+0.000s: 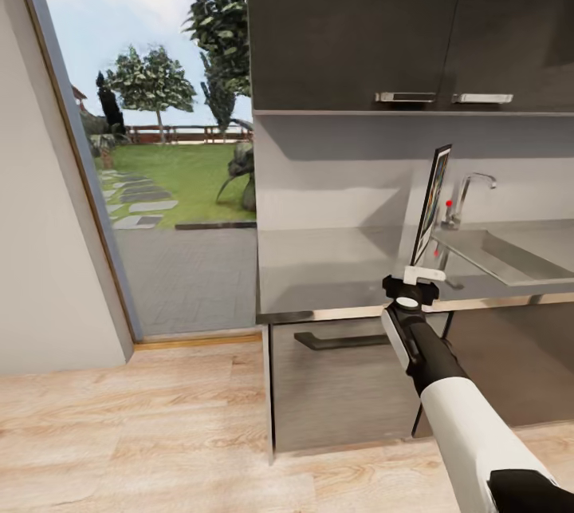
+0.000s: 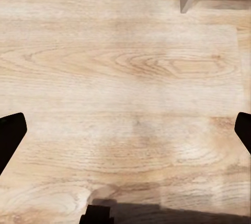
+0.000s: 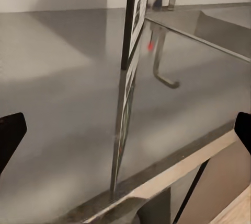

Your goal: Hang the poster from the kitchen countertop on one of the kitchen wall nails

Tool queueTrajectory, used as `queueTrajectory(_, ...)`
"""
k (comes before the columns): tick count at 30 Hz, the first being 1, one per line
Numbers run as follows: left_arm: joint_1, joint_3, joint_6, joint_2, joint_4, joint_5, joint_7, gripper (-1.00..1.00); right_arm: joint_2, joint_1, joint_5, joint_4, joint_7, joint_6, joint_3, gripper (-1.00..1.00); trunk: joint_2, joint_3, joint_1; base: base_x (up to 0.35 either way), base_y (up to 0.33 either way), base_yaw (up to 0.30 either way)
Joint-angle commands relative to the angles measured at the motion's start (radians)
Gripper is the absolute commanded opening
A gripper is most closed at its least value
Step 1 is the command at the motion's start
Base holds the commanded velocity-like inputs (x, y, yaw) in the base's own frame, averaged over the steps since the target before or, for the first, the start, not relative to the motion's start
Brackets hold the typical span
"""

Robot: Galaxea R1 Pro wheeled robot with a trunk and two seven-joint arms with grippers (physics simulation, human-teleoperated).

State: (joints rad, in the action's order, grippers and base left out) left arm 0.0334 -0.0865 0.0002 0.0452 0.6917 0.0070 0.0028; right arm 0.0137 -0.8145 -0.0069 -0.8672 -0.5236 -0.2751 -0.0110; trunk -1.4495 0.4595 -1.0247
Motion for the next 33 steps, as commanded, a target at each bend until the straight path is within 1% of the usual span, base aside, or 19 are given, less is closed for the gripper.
queueTrajectory(1,0.0,-0.002,0.0,0.001,0.002,0.001,0.0,1.0,0.0,-0.001,-0.001,-0.001,-0.004,-0.006,-0.001,1.0,0.0,0.001,0.0,0.188,-0.104,0.0)
queueTrajectory(6,0.0,-0.002,0.001,0.001,0.002,0.001,0.001,1.0,0.0,-0.001,-0.001,0.0,-0.004,-0.003,-0.001,1.0,0.0,0.001,0.0,0.216,-0.133,0.0)
queueTrajectory(12,0.0,-0.002,0.0,0.001,0.002,0.001,0.001,1.0,0.0,-0.002,-0.001,0.0,-0.004,-0.001,-0.002,1.0,0.0,0.001,0.0,0.112,-0.089,0.0)
queueTrajectory(20,0.0,-0.002,-0.001,0.001,0.002,0.001,0.001,1.0,0.0,-0.001,-0.001,0.001,-0.004,0.0,-0.003,1.0,0.0,0.001,0.0,0.181,-0.201,0.0)
queueTrajectory(33,0.0,-0.002,-0.002,0.001,0.002,0.001,0.001,1.0,0.0,0.0,-0.001,0.001,-0.003,0.001,-0.003,1.0,0.0,0.001,0.0,0.064,-0.022,0.0)
